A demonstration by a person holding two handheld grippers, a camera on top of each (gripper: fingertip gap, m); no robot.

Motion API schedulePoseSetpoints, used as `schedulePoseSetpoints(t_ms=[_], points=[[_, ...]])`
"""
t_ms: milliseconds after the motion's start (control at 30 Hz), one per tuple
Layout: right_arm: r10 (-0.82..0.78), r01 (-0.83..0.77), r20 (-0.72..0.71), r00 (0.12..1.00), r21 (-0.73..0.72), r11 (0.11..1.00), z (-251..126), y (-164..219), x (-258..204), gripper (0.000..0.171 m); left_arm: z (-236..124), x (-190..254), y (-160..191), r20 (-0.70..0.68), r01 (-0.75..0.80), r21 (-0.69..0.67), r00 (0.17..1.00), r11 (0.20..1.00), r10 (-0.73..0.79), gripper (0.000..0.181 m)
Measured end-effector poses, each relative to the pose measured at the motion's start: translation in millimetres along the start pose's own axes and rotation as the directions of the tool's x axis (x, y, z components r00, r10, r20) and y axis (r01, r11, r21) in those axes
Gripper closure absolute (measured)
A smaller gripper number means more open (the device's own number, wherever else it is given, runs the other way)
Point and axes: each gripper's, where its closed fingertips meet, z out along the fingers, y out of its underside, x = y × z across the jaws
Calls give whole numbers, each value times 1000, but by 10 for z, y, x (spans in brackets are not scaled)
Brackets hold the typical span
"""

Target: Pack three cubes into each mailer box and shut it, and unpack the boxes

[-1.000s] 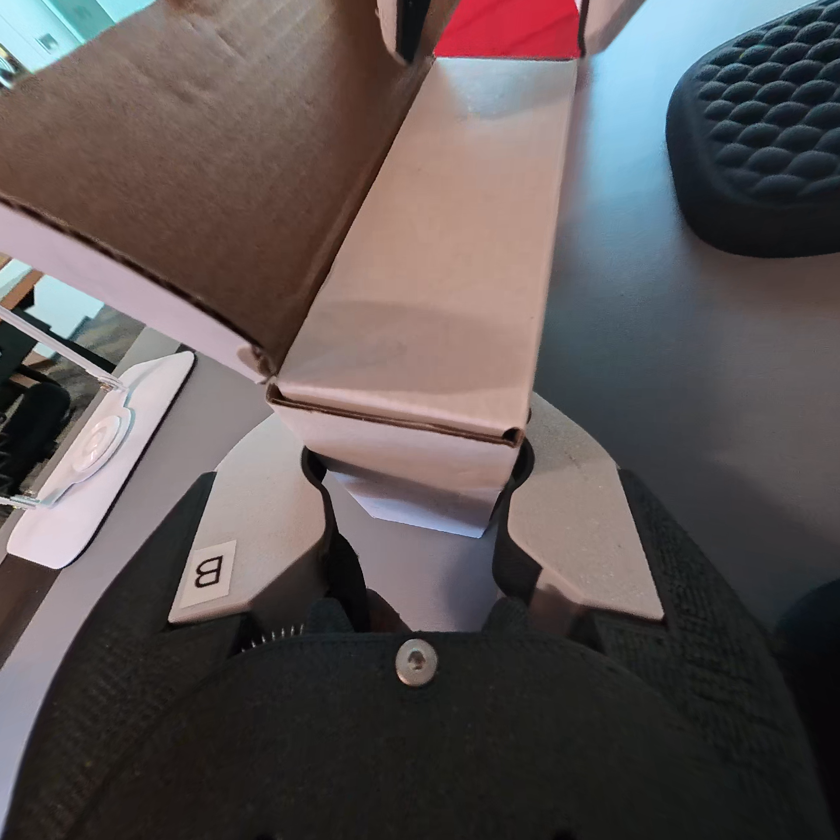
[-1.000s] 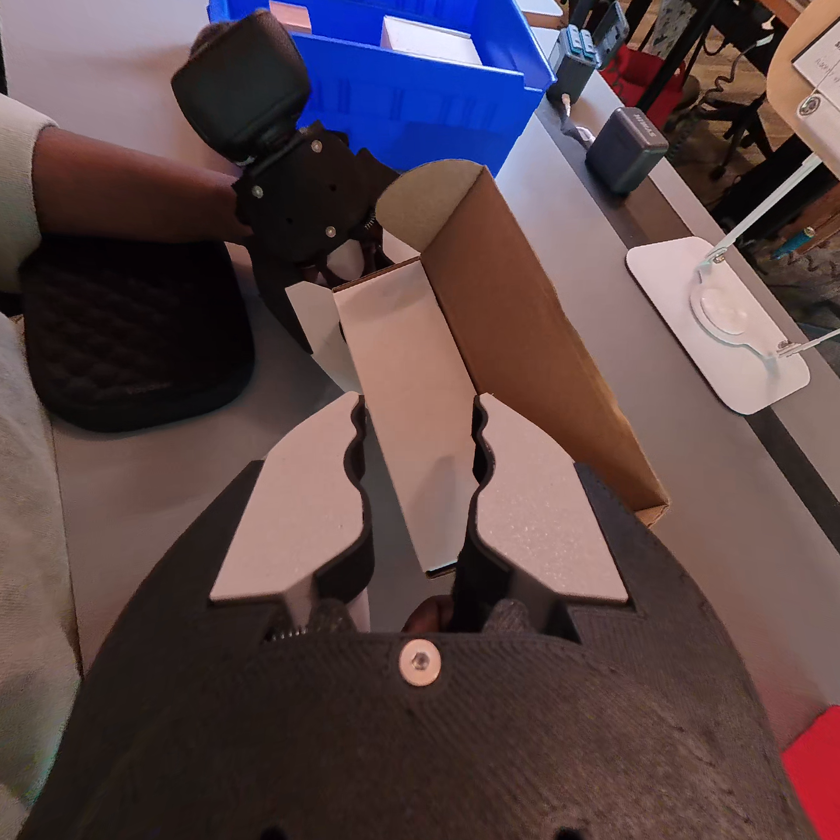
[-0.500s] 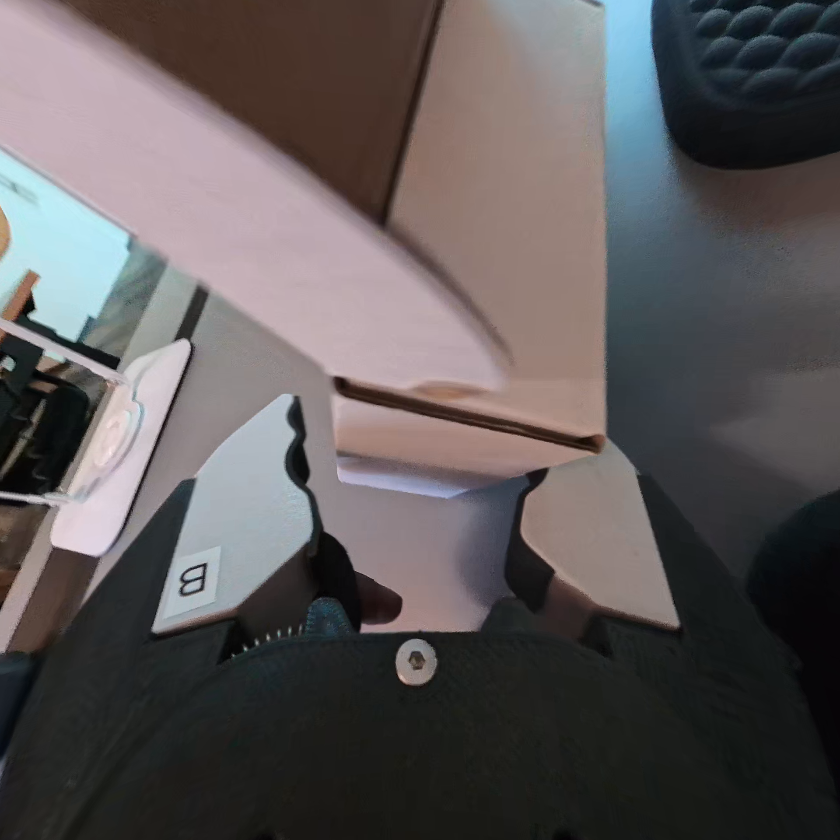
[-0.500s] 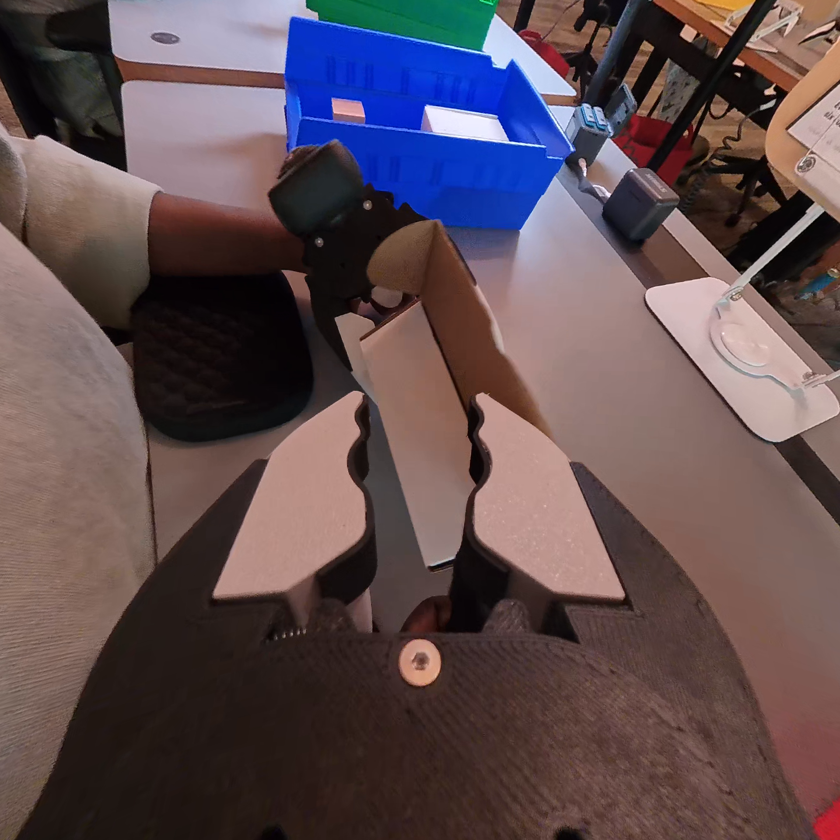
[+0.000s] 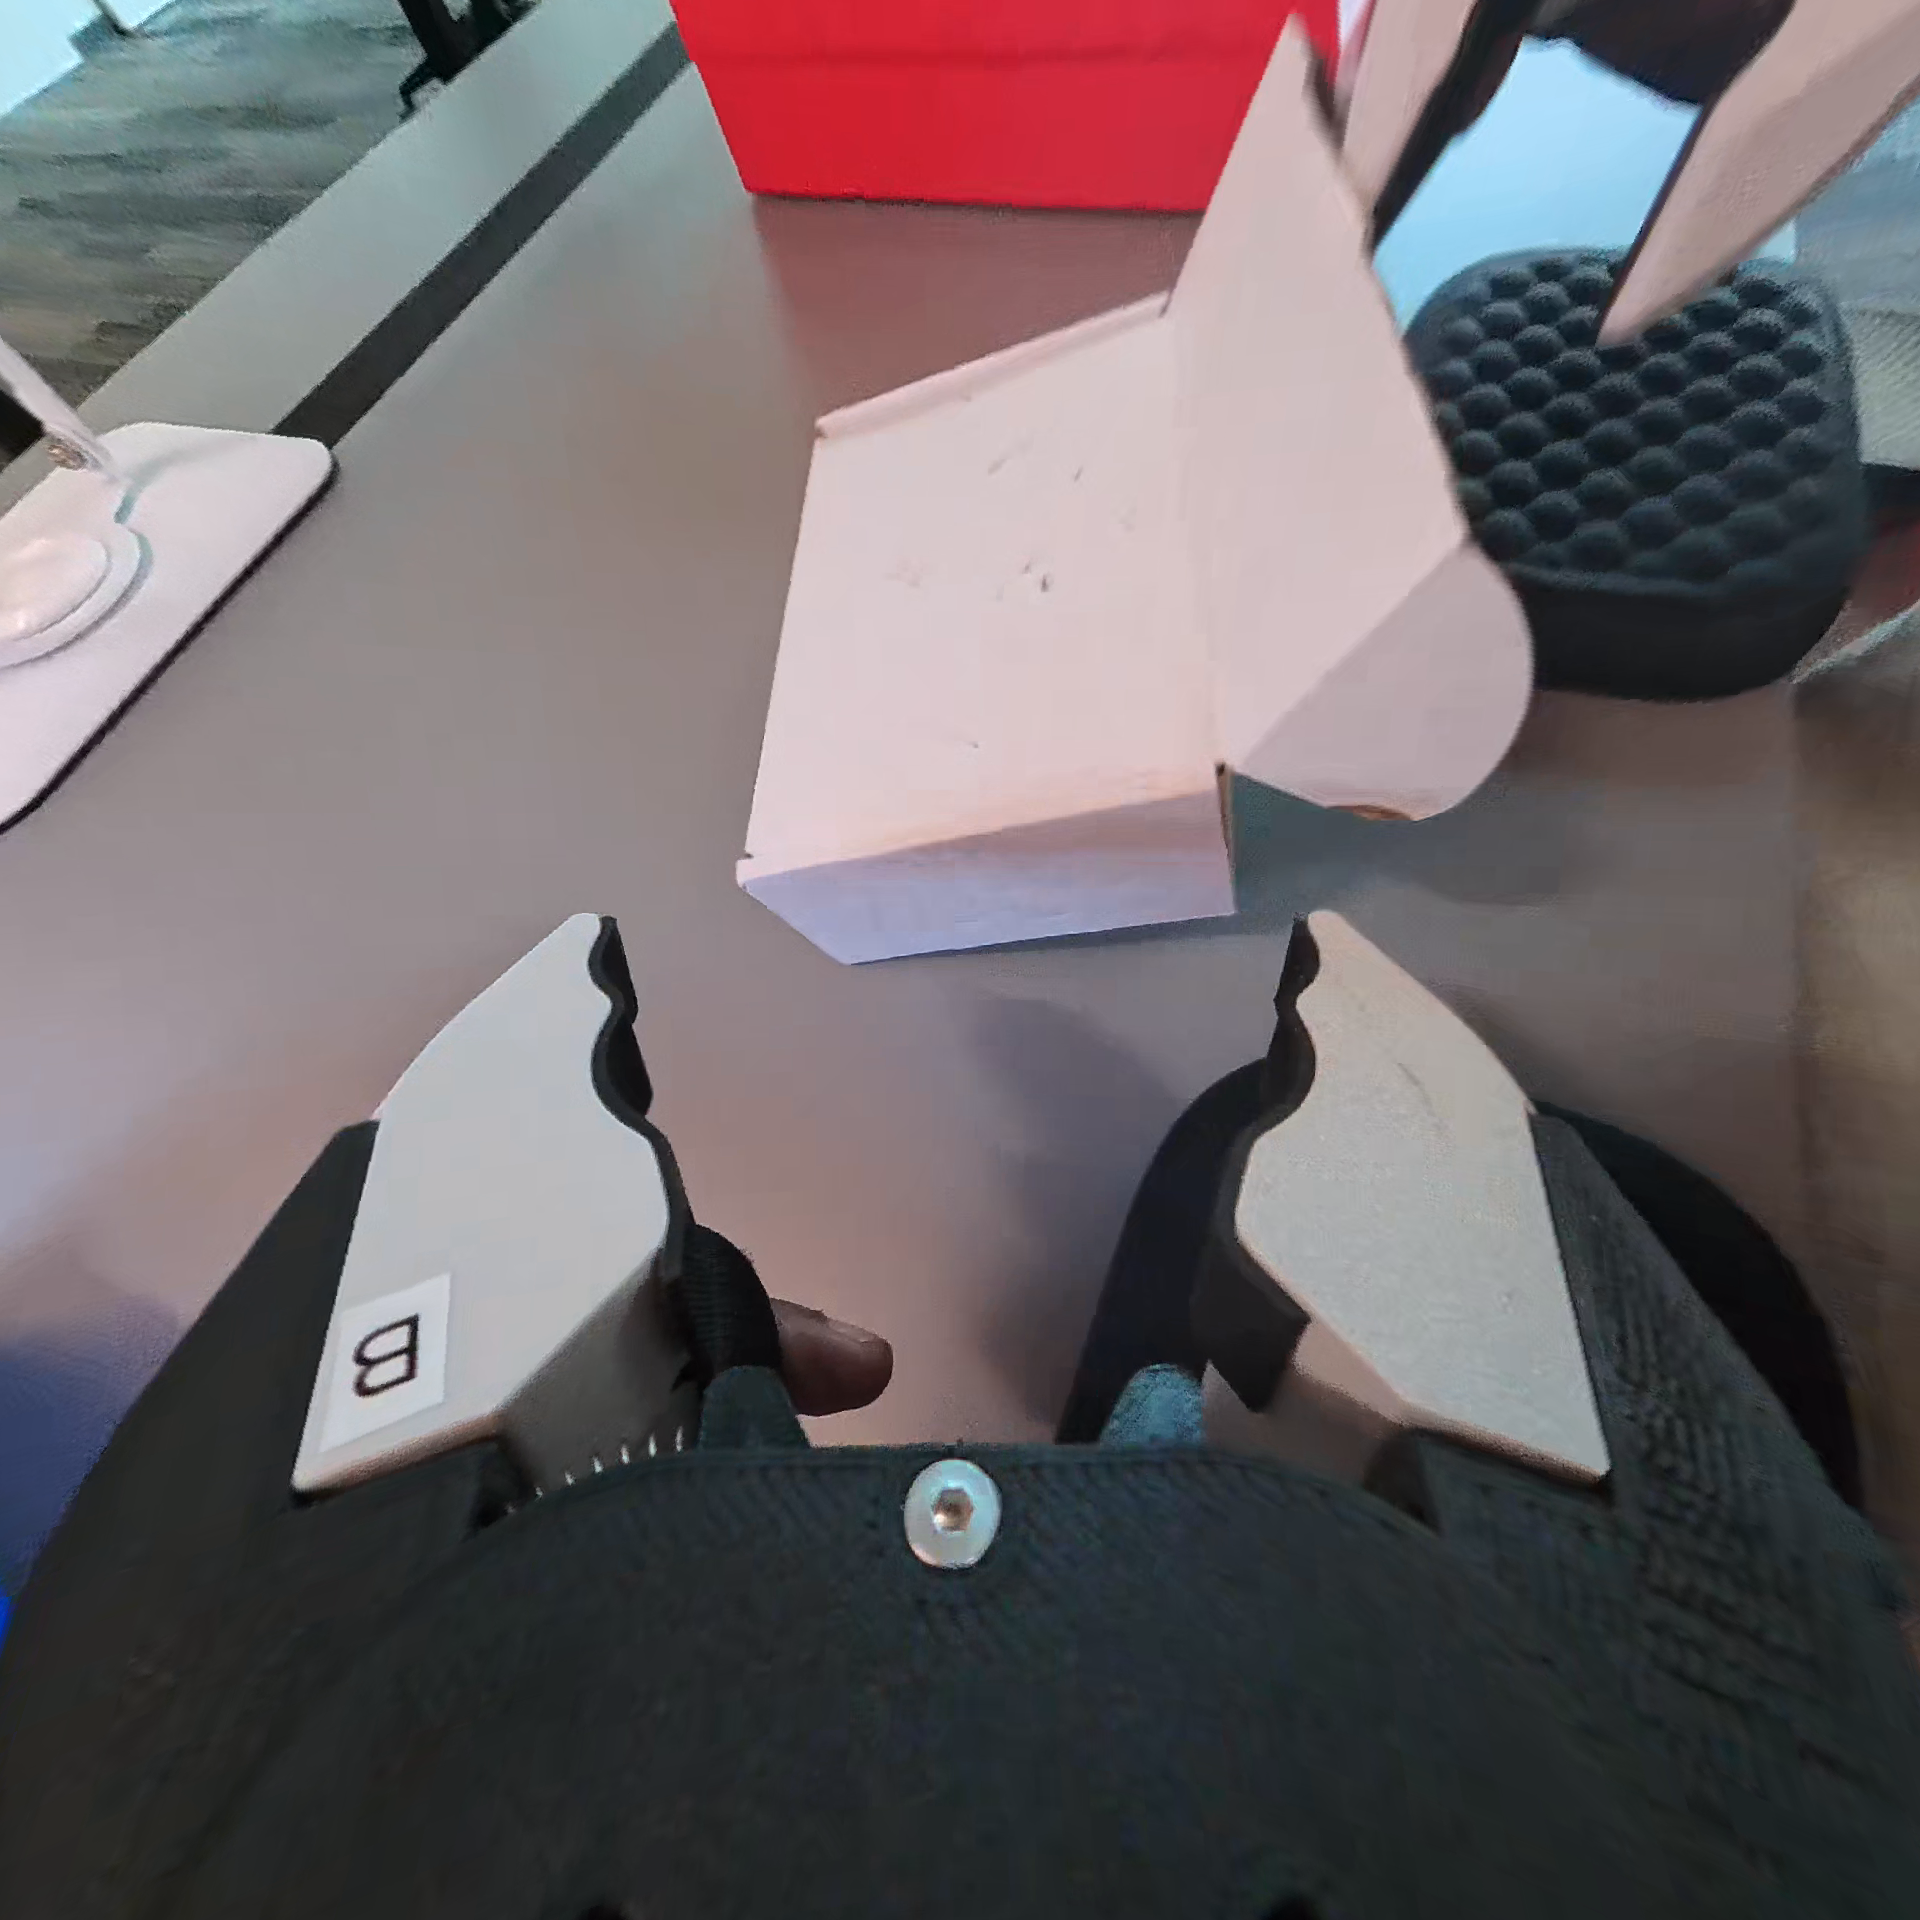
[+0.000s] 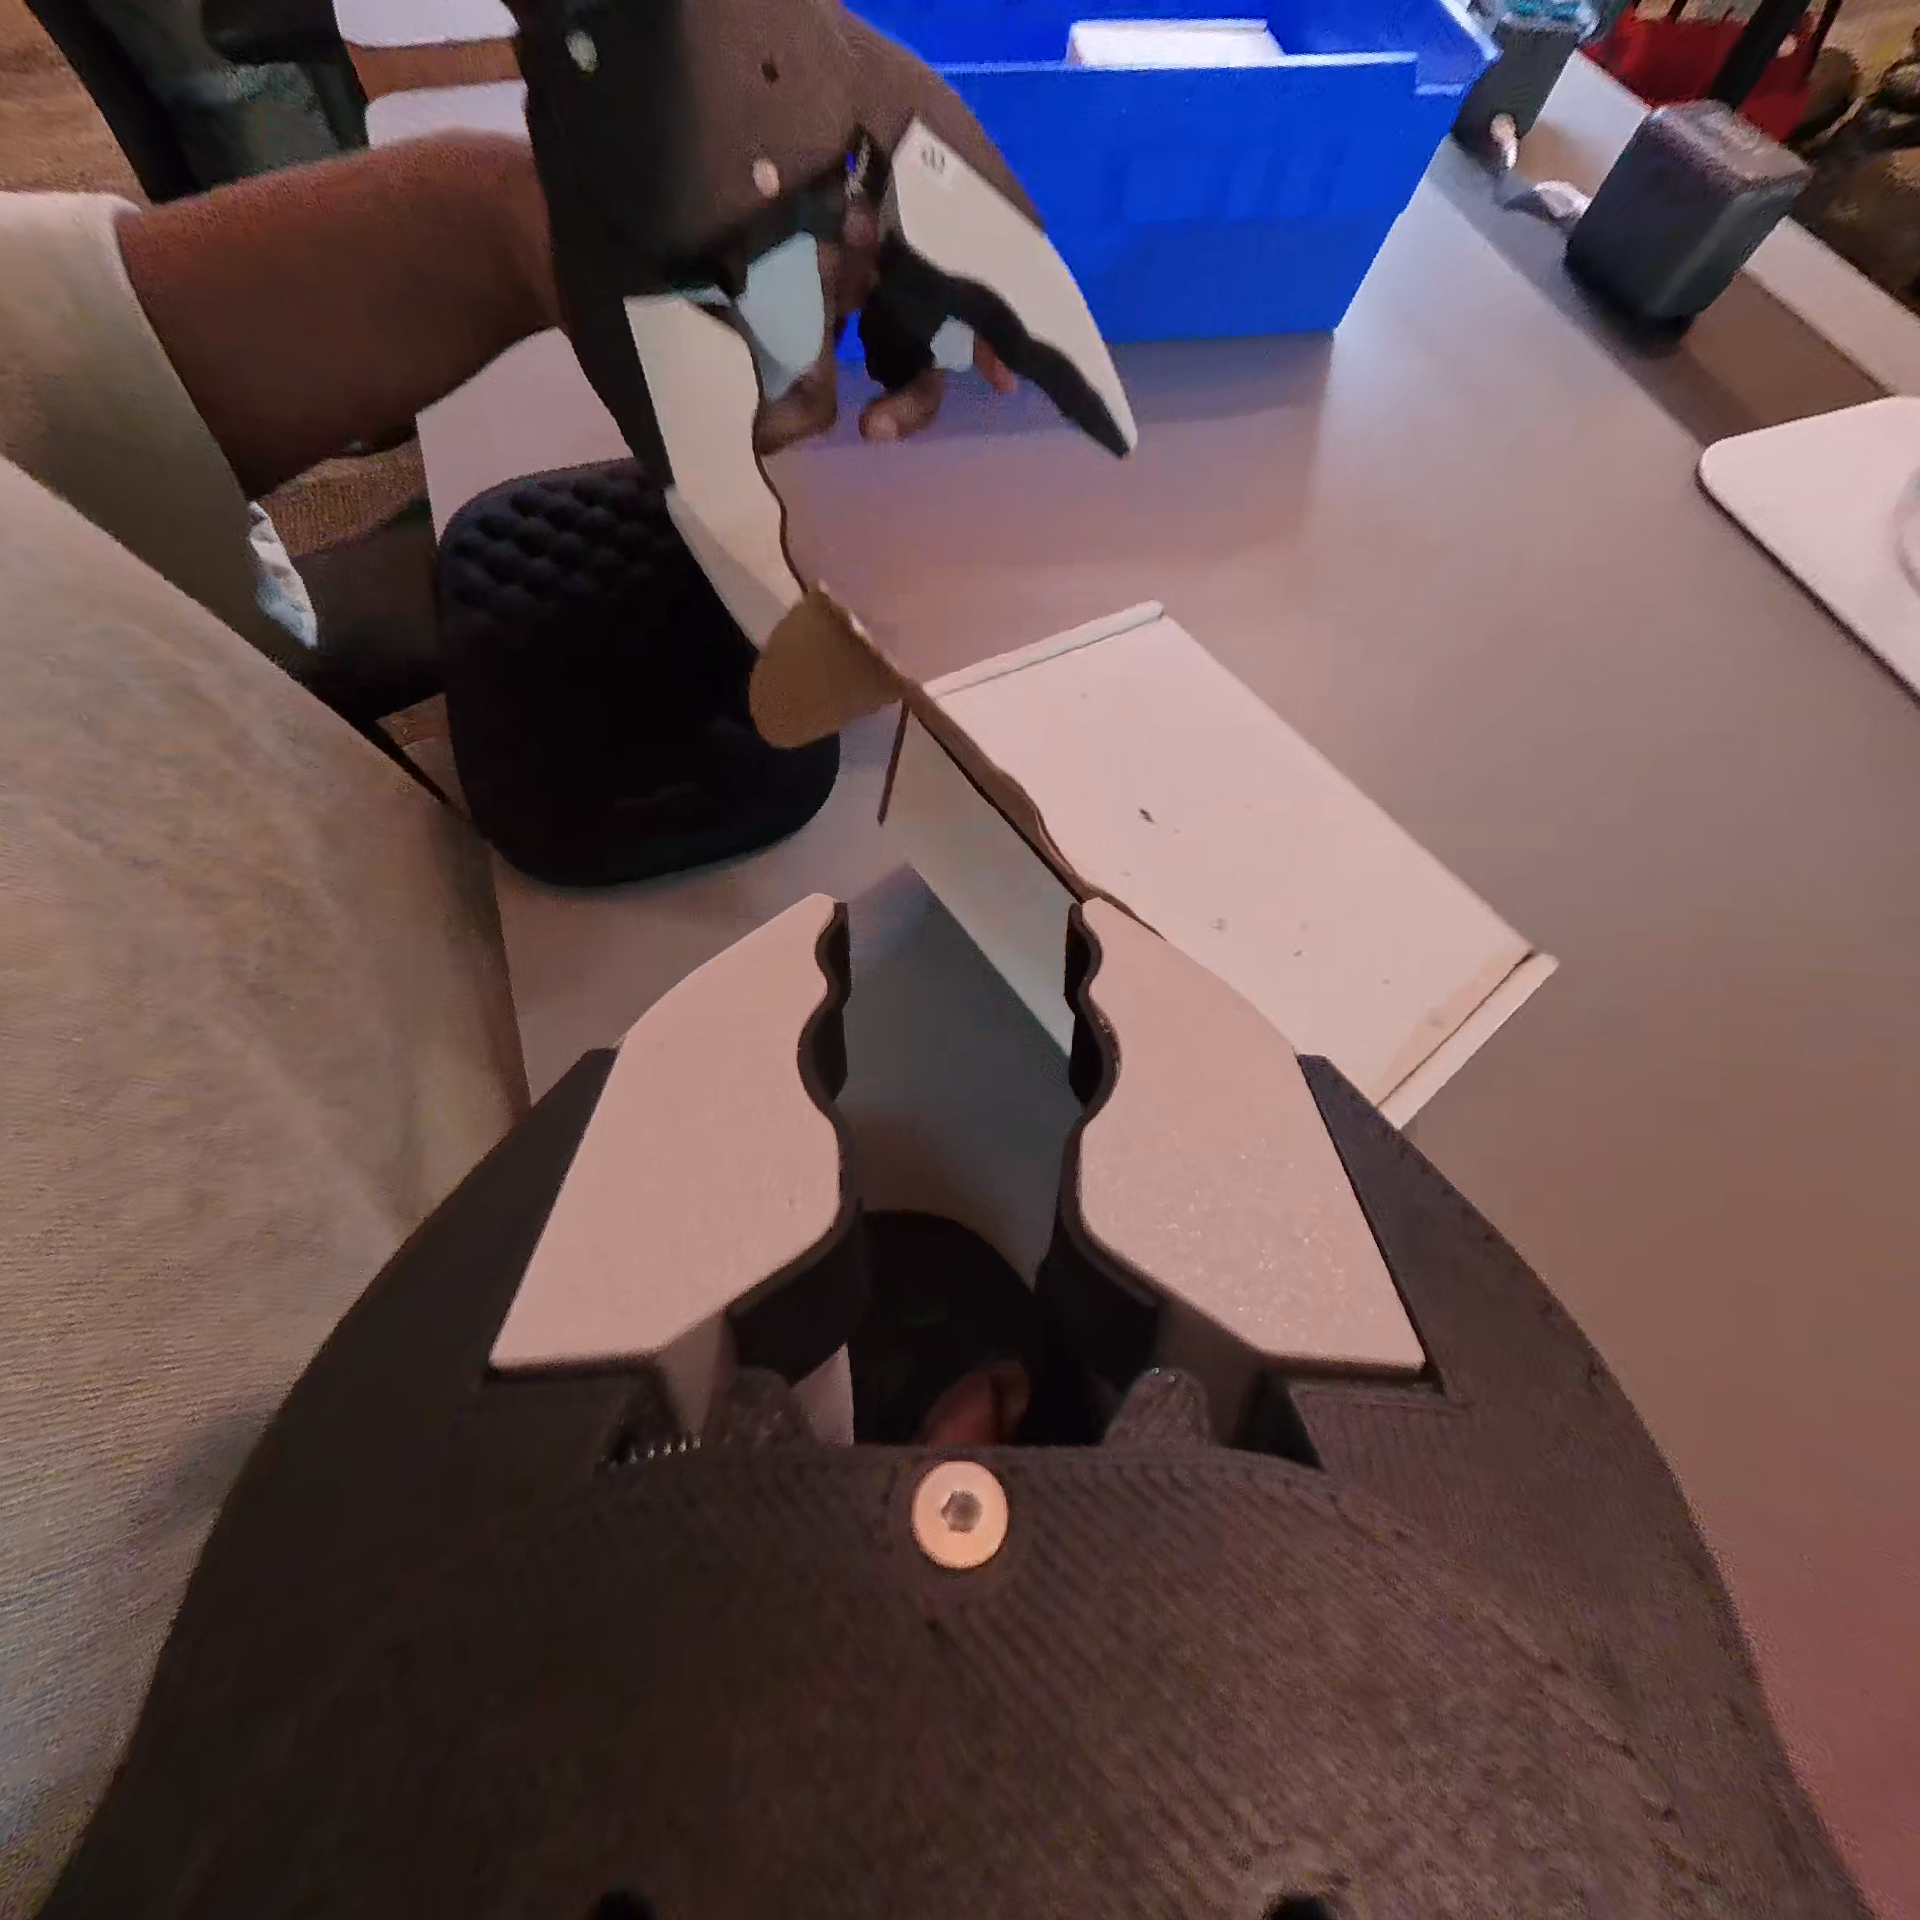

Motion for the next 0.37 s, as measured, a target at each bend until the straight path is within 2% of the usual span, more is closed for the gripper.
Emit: schedulePoseSetpoints(t_ms=[200,367], points=[[-20,21,15,1000,-23,1000,-2,101,-92,135,-131,241,-208,23,11,82,1000,997,-13,77],[-47,47,-7,999,-60,997,-9,157,-87,136,-27,398,-116,48,61,2,997,998,-61,85]])
